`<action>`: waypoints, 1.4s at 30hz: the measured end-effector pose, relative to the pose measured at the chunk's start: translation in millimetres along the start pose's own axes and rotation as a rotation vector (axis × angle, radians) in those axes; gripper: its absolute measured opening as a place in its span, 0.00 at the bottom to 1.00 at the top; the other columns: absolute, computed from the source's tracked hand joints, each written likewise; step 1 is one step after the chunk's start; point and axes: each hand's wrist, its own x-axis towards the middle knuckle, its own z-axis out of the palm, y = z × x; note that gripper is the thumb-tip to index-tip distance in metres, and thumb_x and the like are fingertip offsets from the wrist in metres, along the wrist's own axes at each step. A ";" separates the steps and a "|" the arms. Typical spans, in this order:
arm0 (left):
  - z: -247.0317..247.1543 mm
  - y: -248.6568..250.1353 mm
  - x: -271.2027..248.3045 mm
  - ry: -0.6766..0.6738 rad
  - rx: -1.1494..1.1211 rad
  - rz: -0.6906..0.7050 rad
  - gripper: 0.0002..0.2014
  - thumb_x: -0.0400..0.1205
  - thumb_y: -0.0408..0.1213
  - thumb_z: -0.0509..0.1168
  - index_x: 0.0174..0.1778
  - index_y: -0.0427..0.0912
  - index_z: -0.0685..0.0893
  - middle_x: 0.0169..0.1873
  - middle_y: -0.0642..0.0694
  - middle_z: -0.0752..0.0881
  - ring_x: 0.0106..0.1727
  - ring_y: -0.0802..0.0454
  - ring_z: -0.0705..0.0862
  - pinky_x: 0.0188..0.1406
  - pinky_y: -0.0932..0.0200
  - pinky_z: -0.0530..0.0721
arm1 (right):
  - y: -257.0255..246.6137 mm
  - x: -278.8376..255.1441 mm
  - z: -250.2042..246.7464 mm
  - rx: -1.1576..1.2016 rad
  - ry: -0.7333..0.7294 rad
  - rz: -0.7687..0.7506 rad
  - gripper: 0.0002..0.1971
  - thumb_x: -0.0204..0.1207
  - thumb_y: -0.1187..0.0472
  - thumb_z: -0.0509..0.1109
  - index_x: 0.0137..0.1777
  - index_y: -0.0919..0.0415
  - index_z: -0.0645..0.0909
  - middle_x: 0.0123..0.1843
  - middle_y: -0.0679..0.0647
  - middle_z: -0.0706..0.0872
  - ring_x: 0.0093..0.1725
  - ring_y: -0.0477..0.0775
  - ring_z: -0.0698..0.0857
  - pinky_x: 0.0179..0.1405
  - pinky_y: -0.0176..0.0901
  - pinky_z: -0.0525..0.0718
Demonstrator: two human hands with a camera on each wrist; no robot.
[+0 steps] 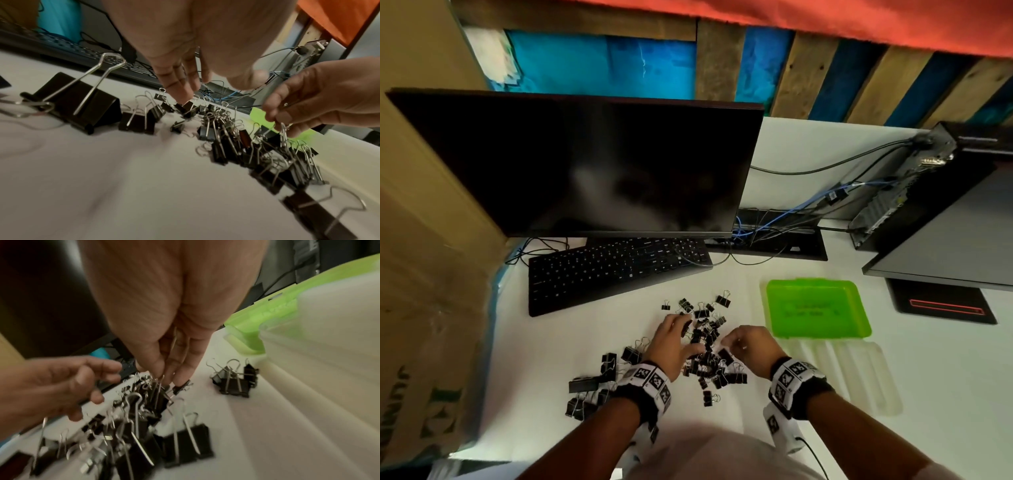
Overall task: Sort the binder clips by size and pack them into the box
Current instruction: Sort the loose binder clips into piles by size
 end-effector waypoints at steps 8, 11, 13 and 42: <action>12.7 17.9 2.9 -0.184 0.058 0.014 0.31 0.80 0.45 0.66 0.77 0.51 0.62 0.75 0.52 0.63 0.70 0.50 0.74 0.72 0.54 0.72 | -1.0 6.3 -18.2 0.654 0.106 0.172 0.20 0.72 0.77 0.64 0.54 0.52 0.81 0.47 0.54 0.80 0.39 0.57 0.84 0.33 0.38 0.81; 14.1 19.4 6.4 -0.178 0.033 0.077 0.29 0.80 0.41 0.67 0.76 0.53 0.64 0.73 0.54 0.65 0.68 0.54 0.75 0.70 0.55 0.75 | 2.6 1.7 -24.6 0.824 0.133 0.206 0.18 0.74 0.77 0.67 0.59 0.58 0.80 0.47 0.56 0.81 0.40 0.55 0.86 0.44 0.50 0.83; 11.7 17.3 8.1 -0.140 0.024 0.132 0.26 0.81 0.36 0.65 0.74 0.52 0.67 0.70 0.57 0.66 0.67 0.56 0.75 0.69 0.61 0.75 | 7.3 -0.5 -26.5 0.887 0.132 0.201 0.19 0.73 0.76 0.69 0.60 0.59 0.79 0.45 0.57 0.82 0.41 0.56 0.87 0.47 0.52 0.84; 29.3 31.5 -28.0 -0.220 0.275 0.272 0.15 0.80 0.44 0.65 0.62 0.51 0.75 0.64 0.54 0.73 0.63 0.54 0.76 0.64 0.55 0.77 | 13.3 -31.9 10.2 -0.112 -0.113 -0.065 0.16 0.69 0.68 0.72 0.56 0.59 0.77 0.59 0.55 0.76 0.54 0.56 0.81 0.55 0.43 0.78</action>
